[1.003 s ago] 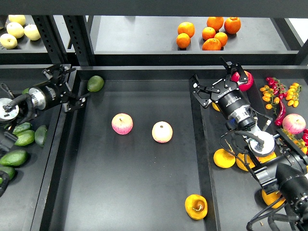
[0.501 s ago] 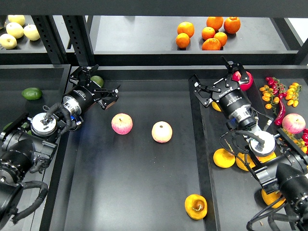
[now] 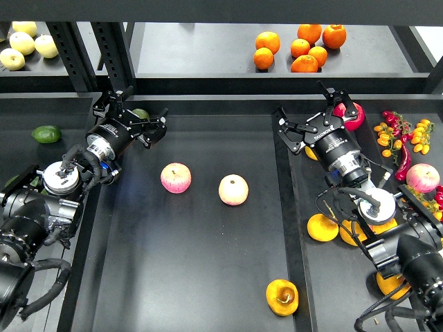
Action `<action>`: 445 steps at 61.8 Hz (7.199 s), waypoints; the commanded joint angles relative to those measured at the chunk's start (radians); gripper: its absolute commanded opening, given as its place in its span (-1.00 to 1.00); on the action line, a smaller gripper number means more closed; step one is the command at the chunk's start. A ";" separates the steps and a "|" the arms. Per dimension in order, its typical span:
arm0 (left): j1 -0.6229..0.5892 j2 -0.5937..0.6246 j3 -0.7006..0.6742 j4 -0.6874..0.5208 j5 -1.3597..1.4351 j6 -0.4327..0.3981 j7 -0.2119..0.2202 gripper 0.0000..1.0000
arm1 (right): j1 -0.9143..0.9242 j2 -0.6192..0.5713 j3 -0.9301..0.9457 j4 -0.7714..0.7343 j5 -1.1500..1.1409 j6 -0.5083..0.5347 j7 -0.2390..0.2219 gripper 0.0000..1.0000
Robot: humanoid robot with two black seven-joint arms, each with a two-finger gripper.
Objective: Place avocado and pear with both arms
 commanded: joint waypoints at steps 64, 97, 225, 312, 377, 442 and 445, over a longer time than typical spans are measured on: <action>-0.006 0.000 0.010 -0.003 0.000 0.000 -0.029 0.99 | 0.316 -0.459 -0.486 0.258 0.005 0.000 -0.476 0.98; -0.007 0.000 0.007 0.000 0.000 0.000 -0.029 0.99 | 0.373 -0.515 -0.917 0.330 -0.196 0.000 -0.476 0.98; -0.003 0.000 0.010 -0.003 0.000 0.000 -0.029 0.99 | 0.120 -0.399 -1.154 0.338 -0.245 0.000 -0.476 0.86; 0.002 0.000 0.027 -0.010 0.000 0.000 -0.025 0.99 | 0.071 -0.362 -0.990 0.252 -0.192 0.000 -0.476 -0.91; 0.002 0.000 0.038 -0.019 0.000 0.000 -0.023 0.99 | 0.241 -0.739 -1.037 0.350 0.084 0.000 -0.476 -0.91; 0.004 0.000 0.036 -0.017 0.000 0.000 -0.023 0.99 | -0.041 -0.669 -0.994 0.246 0.028 0.000 -0.476 -0.81; 0.004 0.000 0.036 -0.017 0.001 0.000 -0.023 0.99 | -0.043 -0.663 -0.993 0.238 0.028 0.000 -0.476 -0.77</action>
